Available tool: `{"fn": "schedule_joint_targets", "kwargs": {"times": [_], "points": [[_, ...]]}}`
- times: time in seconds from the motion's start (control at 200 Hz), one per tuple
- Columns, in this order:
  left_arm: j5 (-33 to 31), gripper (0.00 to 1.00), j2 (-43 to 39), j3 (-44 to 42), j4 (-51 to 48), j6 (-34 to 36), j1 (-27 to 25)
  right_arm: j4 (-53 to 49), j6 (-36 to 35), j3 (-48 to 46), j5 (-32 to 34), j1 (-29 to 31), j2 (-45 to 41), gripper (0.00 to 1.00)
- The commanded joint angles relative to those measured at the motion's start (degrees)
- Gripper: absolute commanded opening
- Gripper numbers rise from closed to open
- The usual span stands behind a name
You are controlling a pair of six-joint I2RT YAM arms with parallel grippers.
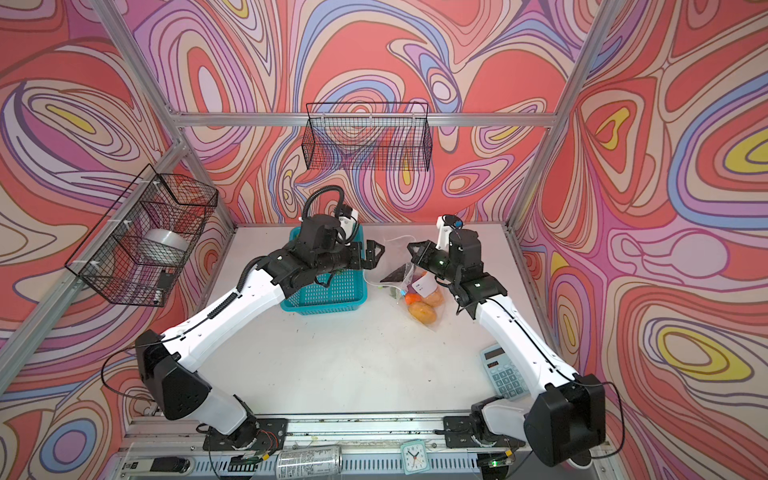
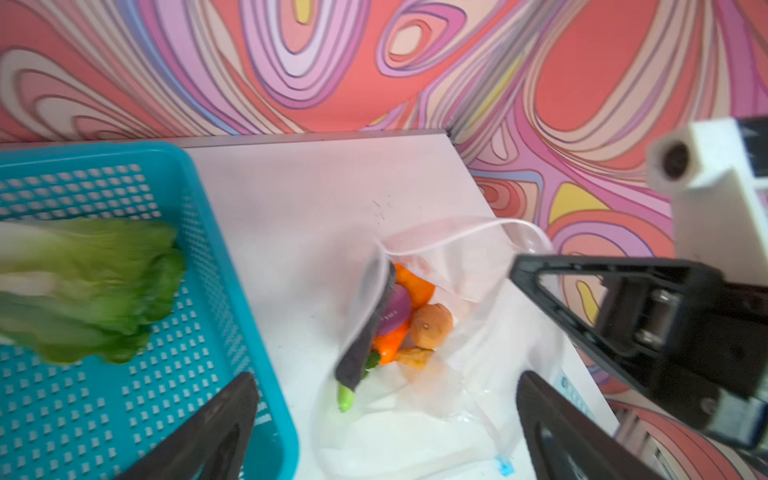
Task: Place the food in the zip-top bag and seal the zipper
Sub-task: 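Move the left gripper to the basket corner above the lime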
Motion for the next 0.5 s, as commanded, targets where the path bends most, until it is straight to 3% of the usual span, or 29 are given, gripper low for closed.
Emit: {"fn": "schedule_joint_targets", "kwargs": {"times": [0.0,0.195,0.33,0.496], "points": [[-3.3,1.00,-0.4,-2.6,-0.6,2.2,4.5,0.5,-0.4,-0.5,0.6,0.0,0.0,0.00],[-10.8,0.99,1.8,-3.0,-2.8,7.2,11.8,0.3,-0.8,-0.6,1.0,0.0,-0.2,0.00],[-15.6,0.96,6.3,-2.1,-3.7,6.7,15.6,0.3,-0.9,-0.6,1.1,0.0,0.1,0.00],[-18.1,0.84,14.4,1.5,-2.5,4.2,18.1,0.2,-1.1,-0.7,1.1,0.0,0.0,0.00]]}}
